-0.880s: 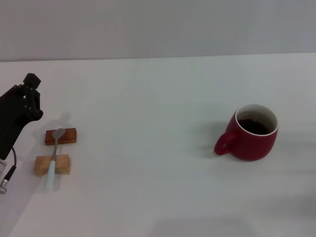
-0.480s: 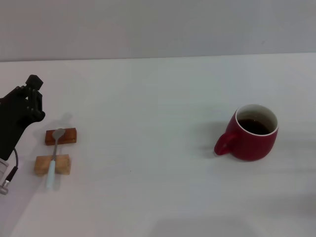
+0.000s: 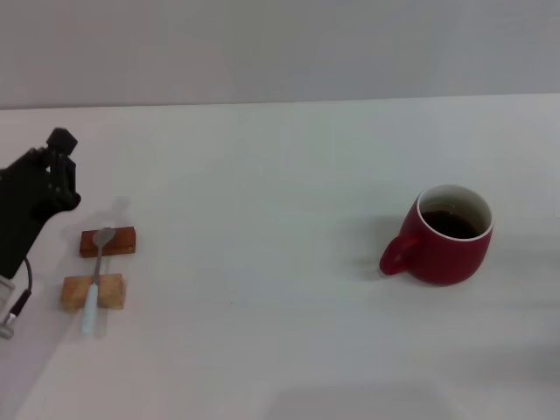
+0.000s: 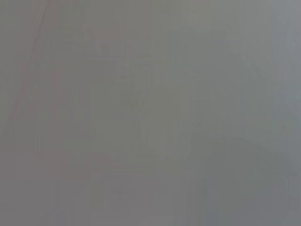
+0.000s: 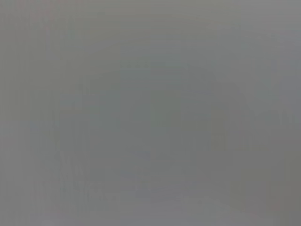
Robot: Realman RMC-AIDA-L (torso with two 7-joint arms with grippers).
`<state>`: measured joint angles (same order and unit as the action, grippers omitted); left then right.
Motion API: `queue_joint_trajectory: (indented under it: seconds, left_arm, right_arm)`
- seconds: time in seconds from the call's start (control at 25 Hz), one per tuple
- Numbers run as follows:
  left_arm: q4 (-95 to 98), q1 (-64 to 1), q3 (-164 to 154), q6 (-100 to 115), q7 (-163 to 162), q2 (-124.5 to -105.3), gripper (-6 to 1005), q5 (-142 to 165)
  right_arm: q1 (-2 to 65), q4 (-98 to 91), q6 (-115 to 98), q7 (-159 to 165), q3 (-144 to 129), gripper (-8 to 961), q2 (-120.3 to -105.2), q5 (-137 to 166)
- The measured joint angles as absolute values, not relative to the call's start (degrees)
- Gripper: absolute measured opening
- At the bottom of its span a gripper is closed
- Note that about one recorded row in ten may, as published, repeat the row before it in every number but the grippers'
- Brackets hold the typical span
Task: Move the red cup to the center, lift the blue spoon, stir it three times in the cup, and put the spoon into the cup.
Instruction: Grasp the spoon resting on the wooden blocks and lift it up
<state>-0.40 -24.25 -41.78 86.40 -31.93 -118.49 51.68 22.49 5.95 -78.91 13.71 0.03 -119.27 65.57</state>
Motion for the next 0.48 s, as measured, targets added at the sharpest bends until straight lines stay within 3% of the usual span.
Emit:
queue_joint_trajectory:
  seconds: [0.36, 0.48]
  left_arm:
    - [12.9, -26.1, -48.2, 80.1, -47.9, -117.81, 20, 51.8]
    - [19.8, -25.4, -53.3, 77.2, -58.7, -116.65, 22, 52.0]
  right_arm:
    - [22.5, 6.0, -78.8, 13.7, 0.0, -1, -119.27, 65.6]
    - [22.3, 6.0, -78.8, 13.7, 0.0, -1, -119.29, 65.6]
